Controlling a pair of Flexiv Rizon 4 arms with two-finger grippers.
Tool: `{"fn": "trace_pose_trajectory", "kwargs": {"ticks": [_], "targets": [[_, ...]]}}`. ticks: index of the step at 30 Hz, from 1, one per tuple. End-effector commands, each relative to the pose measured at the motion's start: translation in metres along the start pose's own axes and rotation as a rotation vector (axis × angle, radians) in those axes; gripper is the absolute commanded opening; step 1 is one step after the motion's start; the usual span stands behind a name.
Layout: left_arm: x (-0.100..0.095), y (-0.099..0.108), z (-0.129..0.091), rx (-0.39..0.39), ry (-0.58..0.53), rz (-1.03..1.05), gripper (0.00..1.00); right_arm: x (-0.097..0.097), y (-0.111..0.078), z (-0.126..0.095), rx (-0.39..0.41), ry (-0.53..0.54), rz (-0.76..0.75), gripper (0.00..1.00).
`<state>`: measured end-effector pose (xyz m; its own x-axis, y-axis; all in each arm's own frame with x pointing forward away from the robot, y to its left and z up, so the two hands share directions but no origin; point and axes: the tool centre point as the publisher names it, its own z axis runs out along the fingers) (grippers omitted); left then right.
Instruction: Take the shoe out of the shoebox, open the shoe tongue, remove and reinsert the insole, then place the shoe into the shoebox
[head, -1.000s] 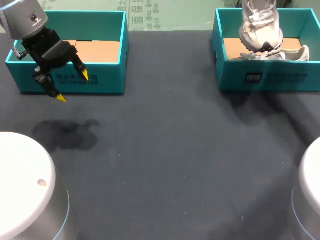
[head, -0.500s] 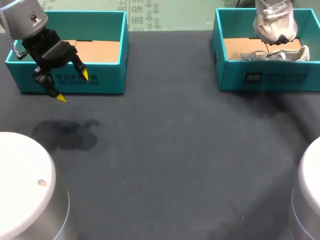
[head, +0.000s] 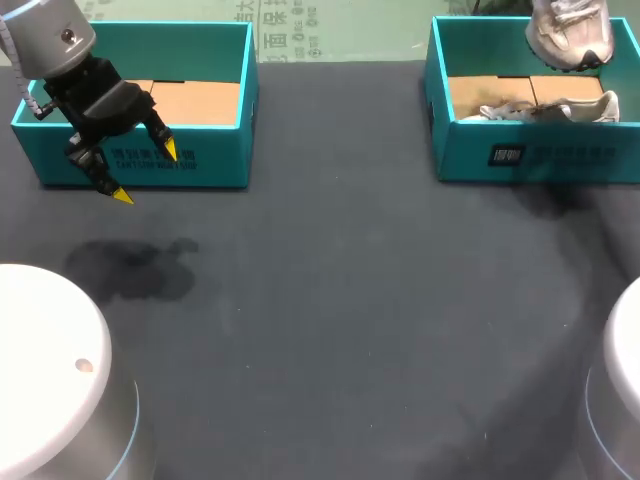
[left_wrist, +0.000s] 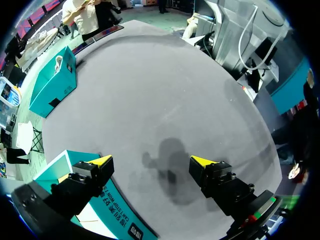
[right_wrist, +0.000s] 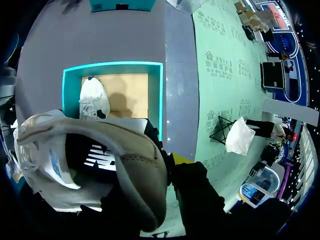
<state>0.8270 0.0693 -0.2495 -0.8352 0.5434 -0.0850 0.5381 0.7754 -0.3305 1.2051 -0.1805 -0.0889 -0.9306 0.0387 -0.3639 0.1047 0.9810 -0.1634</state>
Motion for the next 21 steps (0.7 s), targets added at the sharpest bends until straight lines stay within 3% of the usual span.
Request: {"fn": "trace_pose_trajectory", "kwargs": {"ticks": [1,11,14,15,21], "targets": [[0.001,0.000,0.000,-0.003,0.000,0.000,1.00,0.003,-0.024,0.015,-0.023,-0.010,0.090,0.00],[0.001,0.000,0.000,-0.003,0.000,0.000,1.00,0.026,-0.074,0.018,0.153,0.058,0.643,0.00],[0.001,0.000,0.000,-0.003,0.000,0.000,1.00,0.031,-0.081,0.016,0.125,0.043,0.769,0.00],[0.001,0.000,0.000,-0.003,0.000,0.000,1.00,0.033,-0.084,0.015,0.057,0.011,0.803,0.00],[0.001,0.000,0.000,-0.003,0.000,0.000,1.00,0.033,-0.084,0.015,0.057,0.011,0.803,0.00]]}}
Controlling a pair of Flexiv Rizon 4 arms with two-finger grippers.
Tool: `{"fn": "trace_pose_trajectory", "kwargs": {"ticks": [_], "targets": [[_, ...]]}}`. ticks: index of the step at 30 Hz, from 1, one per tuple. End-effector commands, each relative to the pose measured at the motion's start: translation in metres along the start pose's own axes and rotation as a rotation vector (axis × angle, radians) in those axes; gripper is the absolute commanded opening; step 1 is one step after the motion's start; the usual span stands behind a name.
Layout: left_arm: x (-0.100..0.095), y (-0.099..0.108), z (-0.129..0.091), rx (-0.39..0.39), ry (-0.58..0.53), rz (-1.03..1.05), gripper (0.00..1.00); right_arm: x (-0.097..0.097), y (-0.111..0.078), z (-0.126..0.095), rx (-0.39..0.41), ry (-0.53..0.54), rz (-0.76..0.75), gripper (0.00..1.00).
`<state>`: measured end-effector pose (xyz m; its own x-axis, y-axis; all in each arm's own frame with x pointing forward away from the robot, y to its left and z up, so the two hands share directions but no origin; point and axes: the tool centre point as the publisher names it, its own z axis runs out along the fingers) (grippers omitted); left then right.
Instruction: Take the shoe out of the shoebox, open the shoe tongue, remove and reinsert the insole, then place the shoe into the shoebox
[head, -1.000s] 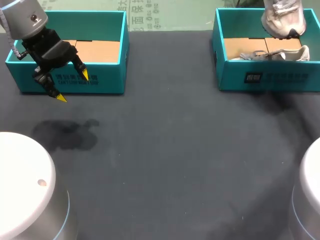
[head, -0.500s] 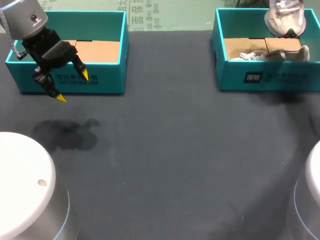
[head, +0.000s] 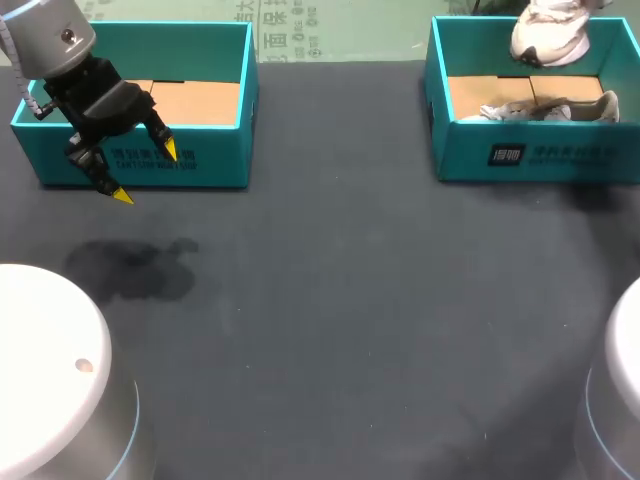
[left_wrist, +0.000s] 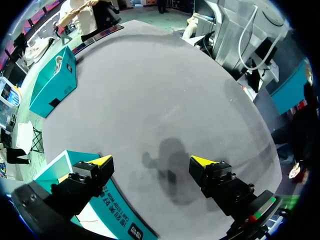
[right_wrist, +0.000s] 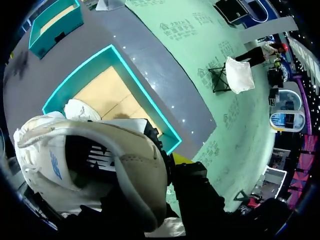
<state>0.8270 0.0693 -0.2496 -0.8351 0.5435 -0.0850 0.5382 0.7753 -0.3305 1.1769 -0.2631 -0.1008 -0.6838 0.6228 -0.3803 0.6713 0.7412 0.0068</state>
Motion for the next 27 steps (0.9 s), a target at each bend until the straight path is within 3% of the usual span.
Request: {"fn": "trace_pose_trajectory", "kwargs": {"ticks": [1,7,11,13,14,20,27], "targets": [[0.001,0.000,0.000,-0.003,0.000,0.000,1.00,0.003,-0.005,-0.001,-0.033,-0.010,0.158,0.00],[0.001,0.000,0.000,-0.003,0.000,0.000,1.00,0.003,-0.005,-0.001,-0.033,-0.010,0.158,0.00],[0.001,0.000,0.000,-0.003,0.000,0.000,1.00,0.001,-0.019,0.011,0.023,-0.024,0.400,0.00],[0.001,0.000,0.000,-0.003,0.000,0.000,1.00,0.002,-0.028,0.017,0.088,-0.049,0.509,0.00],[0.001,0.000,0.000,-0.003,0.000,0.000,1.00,0.003,-0.032,0.020,0.061,-0.025,0.565,0.00],[0.001,0.000,0.000,-0.003,0.000,0.000,1.00,0.008,-0.038,0.026,0.123,-0.064,0.734,0.00],[0.001,0.000,0.000,-0.003,0.000,0.000,1.00,0.009,-0.038,0.027,0.134,-0.064,0.742,0.00]]}}
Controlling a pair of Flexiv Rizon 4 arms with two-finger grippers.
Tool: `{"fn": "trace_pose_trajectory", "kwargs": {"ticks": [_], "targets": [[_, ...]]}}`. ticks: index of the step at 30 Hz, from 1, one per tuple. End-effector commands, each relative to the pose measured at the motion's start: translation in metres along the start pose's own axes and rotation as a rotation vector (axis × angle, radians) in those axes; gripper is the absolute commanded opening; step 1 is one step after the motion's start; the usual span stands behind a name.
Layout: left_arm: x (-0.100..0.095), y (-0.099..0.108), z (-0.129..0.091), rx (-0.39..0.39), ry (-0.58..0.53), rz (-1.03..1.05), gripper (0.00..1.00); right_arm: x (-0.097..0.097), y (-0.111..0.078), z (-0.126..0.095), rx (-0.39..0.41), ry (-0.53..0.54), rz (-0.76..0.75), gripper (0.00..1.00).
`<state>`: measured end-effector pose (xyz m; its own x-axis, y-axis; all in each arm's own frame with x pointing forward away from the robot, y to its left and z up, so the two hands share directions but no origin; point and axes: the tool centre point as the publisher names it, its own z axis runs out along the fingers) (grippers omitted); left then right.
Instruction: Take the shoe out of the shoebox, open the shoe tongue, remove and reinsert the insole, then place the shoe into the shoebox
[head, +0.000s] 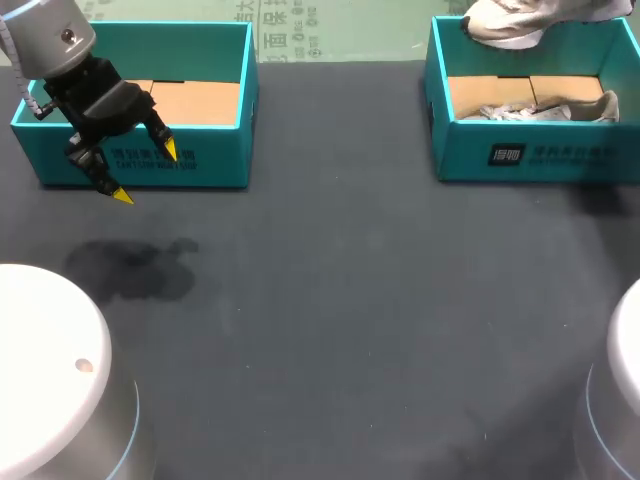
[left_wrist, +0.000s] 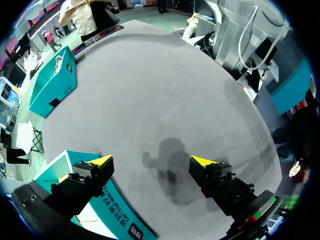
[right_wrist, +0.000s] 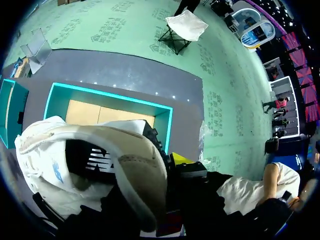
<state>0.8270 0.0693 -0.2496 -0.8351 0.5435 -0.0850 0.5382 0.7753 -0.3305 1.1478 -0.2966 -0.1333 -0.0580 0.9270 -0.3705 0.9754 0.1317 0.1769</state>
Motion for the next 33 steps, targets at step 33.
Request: {"fn": "trace_pose_trajectory", "kwargs": {"ticks": [33], "targets": [[0.001,0.000,0.000,-0.003,0.000,0.000,1.00,0.017,-0.022,0.069,-0.056,-0.010,0.297,0.00]]}}
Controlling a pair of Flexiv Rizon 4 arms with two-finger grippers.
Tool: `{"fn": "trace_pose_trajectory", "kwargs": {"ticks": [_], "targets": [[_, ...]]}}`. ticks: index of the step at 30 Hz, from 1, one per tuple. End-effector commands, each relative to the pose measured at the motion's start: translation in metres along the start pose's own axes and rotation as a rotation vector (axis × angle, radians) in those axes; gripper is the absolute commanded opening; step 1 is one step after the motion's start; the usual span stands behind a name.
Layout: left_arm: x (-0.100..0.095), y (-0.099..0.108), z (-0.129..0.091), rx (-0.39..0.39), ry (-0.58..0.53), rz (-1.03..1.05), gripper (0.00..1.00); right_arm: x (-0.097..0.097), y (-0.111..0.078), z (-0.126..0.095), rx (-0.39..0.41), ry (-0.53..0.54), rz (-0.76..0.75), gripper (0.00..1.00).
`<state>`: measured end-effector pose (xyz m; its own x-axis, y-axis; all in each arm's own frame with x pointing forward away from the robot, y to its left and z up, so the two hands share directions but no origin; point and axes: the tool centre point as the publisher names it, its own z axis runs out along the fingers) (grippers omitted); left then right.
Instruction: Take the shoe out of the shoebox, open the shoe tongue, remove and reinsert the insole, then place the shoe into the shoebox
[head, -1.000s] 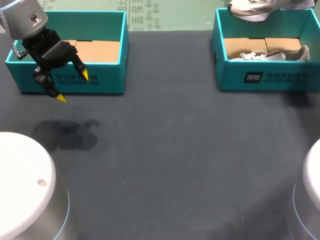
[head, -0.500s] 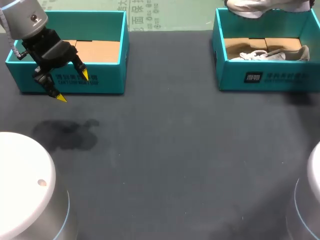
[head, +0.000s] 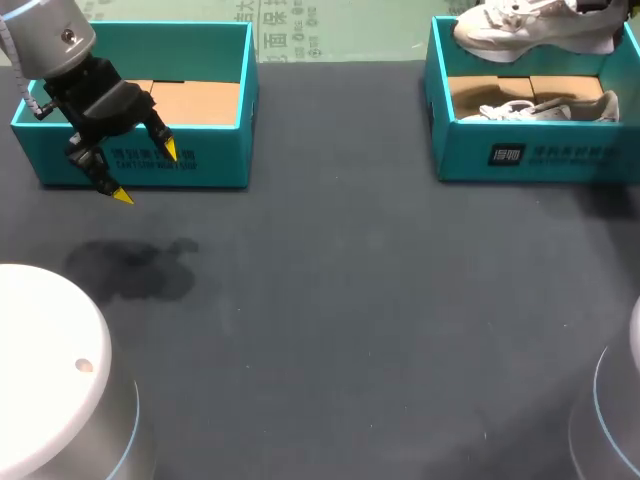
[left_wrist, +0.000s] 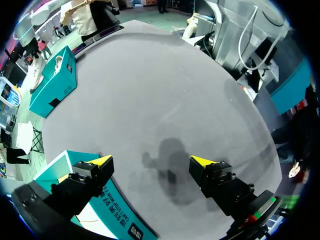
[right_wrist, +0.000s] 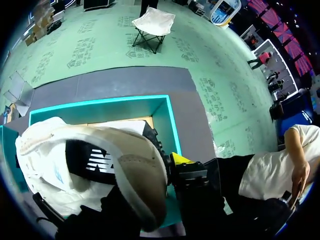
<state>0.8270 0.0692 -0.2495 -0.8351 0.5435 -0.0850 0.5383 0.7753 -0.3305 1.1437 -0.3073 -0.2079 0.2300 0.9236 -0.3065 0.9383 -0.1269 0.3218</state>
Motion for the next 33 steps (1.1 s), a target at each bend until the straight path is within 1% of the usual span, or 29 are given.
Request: {"fn": "trace_pose_trajectory", "kwargs": {"ticks": [1,6,9,15,21,28,33], "targets": [[0.001,0.000,0.000,-0.003,0.000,0.000,1.00,-0.002,-0.002,-0.002,-0.008,0.002,0.002,0.00],[0.001,0.000,0.000,-0.003,0.000,0.000,1.00,-0.002,-0.002,-0.002,-0.008,0.002,0.002,0.00],[0.001,0.000,0.000,-0.003,0.000,0.000,1.00,-0.003,-0.003,0.010,-0.010,-0.004,0.015,0.00],[0.001,0.000,0.000,-0.003,0.000,0.000,1.00,-0.005,-0.003,0.021,-0.007,-0.016,0.038,0.00],[0.001,0.000,0.000,-0.003,0.000,0.000,1.00,-0.001,-0.001,0.037,-0.001,-0.024,0.031,0.00],[0.001,0.000,0.000,-0.003,0.000,0.000,1.00,0.003,0.000,0.067,0.030,-0.017,0.022,0.00],[0.001,0.000,0.000,-0.003,0.000,0.000,1.00,0.006,0.000,0.076,0.034,-0.011,0.020,0.00]]}}
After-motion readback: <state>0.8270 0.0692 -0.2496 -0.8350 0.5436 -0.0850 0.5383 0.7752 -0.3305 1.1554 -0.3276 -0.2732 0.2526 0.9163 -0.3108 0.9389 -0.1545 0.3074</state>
